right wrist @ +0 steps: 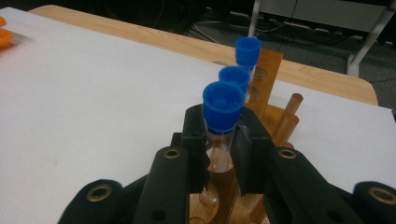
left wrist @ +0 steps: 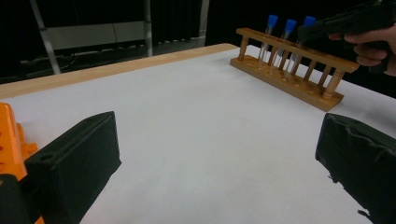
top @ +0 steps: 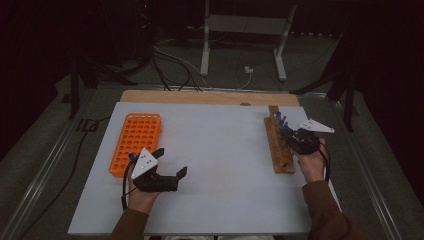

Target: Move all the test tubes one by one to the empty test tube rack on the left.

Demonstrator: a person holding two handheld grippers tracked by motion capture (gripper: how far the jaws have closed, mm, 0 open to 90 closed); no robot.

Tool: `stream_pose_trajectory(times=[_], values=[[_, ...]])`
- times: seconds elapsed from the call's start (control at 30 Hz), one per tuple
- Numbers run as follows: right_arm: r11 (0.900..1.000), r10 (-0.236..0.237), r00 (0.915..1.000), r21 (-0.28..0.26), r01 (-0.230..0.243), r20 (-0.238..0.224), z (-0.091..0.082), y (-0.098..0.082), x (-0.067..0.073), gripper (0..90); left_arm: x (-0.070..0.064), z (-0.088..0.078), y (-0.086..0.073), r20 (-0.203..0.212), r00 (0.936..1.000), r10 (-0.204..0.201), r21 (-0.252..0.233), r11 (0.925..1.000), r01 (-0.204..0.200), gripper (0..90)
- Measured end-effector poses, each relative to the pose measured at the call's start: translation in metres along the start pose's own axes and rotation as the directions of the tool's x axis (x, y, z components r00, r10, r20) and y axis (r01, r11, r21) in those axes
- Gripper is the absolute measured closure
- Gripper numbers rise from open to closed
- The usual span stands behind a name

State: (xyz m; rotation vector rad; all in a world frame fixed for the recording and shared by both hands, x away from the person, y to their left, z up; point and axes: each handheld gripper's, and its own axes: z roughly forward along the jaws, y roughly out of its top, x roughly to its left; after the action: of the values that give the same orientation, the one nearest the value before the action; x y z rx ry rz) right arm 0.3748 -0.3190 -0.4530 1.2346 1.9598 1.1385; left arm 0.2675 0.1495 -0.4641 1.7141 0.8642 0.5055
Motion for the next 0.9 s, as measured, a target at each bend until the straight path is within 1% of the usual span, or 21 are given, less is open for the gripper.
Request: stream_pose_trajectory(times=[0.23,0.33,0.5,0.9], values=[[1.000,0.000,1.0000,-0.010,0.000,-0.003,-0.005,0.006,0.000,76.9,0.000,0.000,0.000,-0.004,1.0000,-0.002,0.001,1.0000,0.002,0.7],[1.000,0.010,0.9999,-0.025,-0.011,-0.009,-0.010,0.011,-0.001,76.9,0.001,0.000,0.000,-0.005,1.0000,-0.001,0.002,1.0000,0.001,0.7],[0.999,0.005,1.0000,-0.044,-0.005,-0.008,-0.021,0.022,-0.002,76.9,0.000,0.000,0.000,-0.006,1.0000,-0.003,0.003,1.0000,0.003,0.7],[0.995,-0.048,0.9986,-0.093,0.045,-0.022,-0.043,0.049,0.005,76.9,0.002,0.003,0.001,-0.012,0.9999,-0.012,0.010,0.9999,0.012,0.7]])
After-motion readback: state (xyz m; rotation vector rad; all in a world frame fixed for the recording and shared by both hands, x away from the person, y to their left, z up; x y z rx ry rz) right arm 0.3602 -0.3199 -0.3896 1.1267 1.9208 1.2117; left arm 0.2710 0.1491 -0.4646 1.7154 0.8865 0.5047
